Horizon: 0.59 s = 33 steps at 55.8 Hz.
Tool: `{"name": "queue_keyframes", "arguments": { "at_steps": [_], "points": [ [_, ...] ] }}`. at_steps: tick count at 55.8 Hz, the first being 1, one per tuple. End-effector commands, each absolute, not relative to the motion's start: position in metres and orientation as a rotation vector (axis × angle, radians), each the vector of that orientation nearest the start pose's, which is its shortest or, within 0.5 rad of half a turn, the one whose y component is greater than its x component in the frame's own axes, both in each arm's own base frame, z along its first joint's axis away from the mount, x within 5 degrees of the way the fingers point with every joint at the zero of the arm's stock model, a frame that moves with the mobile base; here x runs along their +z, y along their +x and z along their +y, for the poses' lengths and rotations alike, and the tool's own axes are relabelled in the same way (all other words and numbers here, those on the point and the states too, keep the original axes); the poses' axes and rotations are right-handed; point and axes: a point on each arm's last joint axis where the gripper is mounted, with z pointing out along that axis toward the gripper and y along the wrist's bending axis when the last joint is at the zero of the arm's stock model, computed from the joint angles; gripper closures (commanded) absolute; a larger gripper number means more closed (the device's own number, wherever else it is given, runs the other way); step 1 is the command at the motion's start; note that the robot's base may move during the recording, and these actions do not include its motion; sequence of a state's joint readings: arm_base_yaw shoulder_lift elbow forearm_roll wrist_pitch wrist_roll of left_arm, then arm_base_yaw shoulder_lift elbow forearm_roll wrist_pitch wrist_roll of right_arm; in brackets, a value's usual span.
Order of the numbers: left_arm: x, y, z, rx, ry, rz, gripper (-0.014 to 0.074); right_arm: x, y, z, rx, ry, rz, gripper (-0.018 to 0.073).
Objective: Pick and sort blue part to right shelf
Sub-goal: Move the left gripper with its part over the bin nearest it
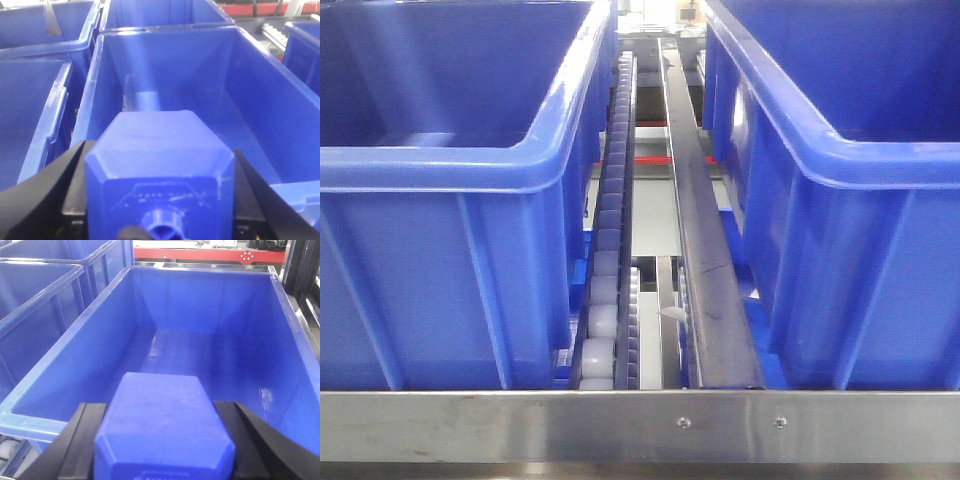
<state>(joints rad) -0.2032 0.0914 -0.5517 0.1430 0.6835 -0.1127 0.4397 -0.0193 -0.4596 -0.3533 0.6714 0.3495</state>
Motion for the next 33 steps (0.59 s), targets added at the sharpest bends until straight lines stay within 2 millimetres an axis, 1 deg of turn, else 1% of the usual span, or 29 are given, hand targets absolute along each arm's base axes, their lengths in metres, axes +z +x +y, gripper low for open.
{"name": "queue_keyframes", "arguments": {
  "at_steps": [1,4,10,14,17,21,25,30,33],
  "points": [
    [0.356,0.028,0.001,-0.084,0.129,1.621,0.0261,0.319,0.009,-0.016,0.203,-0.161,1.509,0.0361],
    [0.369,0.040,-0.003,-0.088,0.152,1.652,0.0261,0.319,0.009,-0.016,0.203,-0.161,1.509,0.0361],
    [0.396,0.076,-0.015,-0.158,0.157,1.740,0.0262,0.319,0.009,-0.016,0.203,-0.161,1.509,0.0361],
    [0.407,0.105,-0.023,-0.182,0.166,1.804,0.0262,0.319,0.009,-0.016,0.203,-0.161,1.509,0.0361],
    [0.410,0.133,-0.030,-0.190,0.167,1.867,0.0262,0.319,0.009,-0.016,0.203,-0.161,1.509,0.0361],
    [0.405,0.169,-0.037,-0.182,0.174,1.958,0.0261,0.319,0.009,-0.016,0.202,-0.161,1.510,0.0361],
    [0.398,0.200,-0.043,-0.176,0.179,2.032,0.0262,0.319,0.009,-0.016,0.202,-0.161,1.510,0.0361],
    [0.377,0.243,-0.053,-0.167,0.189,2.144,0.0261,0.319,0.009,-0.016,0.202,-0.161,1.510,0.0361],
    [0.365,0.263,-0.057,-0.162,0.193,2.193,0.0261,0.319,0.009,-0.016,0.202,-0.161,1.511,0.0361]
  ]
}}
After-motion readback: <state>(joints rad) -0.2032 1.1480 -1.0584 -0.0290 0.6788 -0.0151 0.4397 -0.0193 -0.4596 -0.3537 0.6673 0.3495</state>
